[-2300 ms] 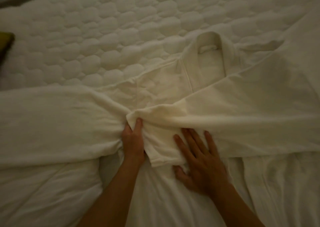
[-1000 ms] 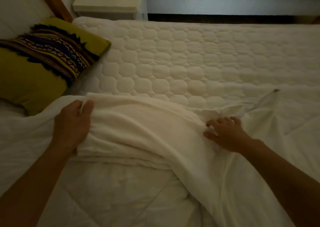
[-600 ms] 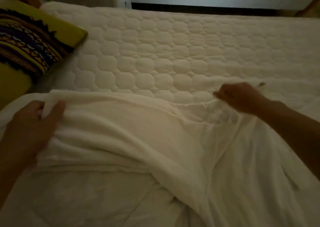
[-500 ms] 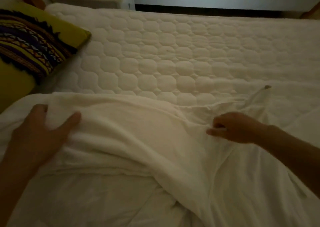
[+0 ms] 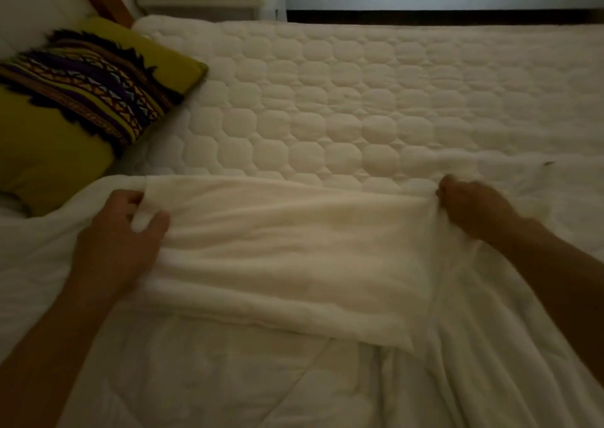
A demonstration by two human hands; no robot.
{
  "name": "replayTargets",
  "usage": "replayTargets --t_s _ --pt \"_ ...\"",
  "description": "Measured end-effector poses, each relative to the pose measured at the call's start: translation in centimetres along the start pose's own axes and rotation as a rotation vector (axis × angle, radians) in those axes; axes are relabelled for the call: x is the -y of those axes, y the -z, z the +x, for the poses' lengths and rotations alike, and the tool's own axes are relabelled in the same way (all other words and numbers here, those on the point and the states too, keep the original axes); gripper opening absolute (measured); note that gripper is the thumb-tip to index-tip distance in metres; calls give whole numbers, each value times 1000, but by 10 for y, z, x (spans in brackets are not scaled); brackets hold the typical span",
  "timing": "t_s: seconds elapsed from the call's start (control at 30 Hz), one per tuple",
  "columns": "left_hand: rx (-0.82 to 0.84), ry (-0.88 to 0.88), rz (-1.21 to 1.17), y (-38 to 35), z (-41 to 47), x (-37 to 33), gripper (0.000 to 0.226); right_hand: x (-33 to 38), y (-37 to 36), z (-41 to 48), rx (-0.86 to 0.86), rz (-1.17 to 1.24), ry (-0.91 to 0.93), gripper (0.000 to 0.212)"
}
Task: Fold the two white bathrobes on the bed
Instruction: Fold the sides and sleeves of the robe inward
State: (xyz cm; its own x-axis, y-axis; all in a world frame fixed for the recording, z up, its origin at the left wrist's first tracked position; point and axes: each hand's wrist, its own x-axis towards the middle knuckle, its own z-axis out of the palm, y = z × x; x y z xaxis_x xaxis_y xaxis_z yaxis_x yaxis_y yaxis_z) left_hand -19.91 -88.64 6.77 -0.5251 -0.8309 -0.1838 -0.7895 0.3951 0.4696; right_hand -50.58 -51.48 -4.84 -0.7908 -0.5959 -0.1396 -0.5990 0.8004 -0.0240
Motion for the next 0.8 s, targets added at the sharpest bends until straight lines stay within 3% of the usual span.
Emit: replayTargets --t_s 0.03,0.1,0.23,0.33,0.43,0.53,0.6,0.7,0.73,0.8 --pt "37 30 -22 3 10 -2 59 4 -7 -1 113 23 -65 33" --pt "20 58 -65 5 27 -14 72 5 -12 -6 113 38 -135 39" --pt "-219 1 -111 -4 34 -25 44 1 -1 -12 -184 48 -78 45" --pt "-159 58 10 -15 26 -9 42 3 -2 -5 -167 -107 -30 52" --pt "-140 171 -91 -9 24 -5 69 12 -7 -3 -129 -171 -116 46" --pt "-92 262 -116 6 8 -9 89 23 -7 -19 -218 -76 -107 44" --pt "-35 150 -52 11 -9 -7 76 30 -6 -31 -214 -14 -86 53" --pt "-15 71 70 12 -19 3 69 30 -15 -46 92 -92 -89 76" --pt "-44 52 149 11 -18 1 73 26 -19 -48 146 -110 -102 81" --pt "-218 -113 284 -1 -28 -17 72 26 -18 -52 93 -68 -129 81"
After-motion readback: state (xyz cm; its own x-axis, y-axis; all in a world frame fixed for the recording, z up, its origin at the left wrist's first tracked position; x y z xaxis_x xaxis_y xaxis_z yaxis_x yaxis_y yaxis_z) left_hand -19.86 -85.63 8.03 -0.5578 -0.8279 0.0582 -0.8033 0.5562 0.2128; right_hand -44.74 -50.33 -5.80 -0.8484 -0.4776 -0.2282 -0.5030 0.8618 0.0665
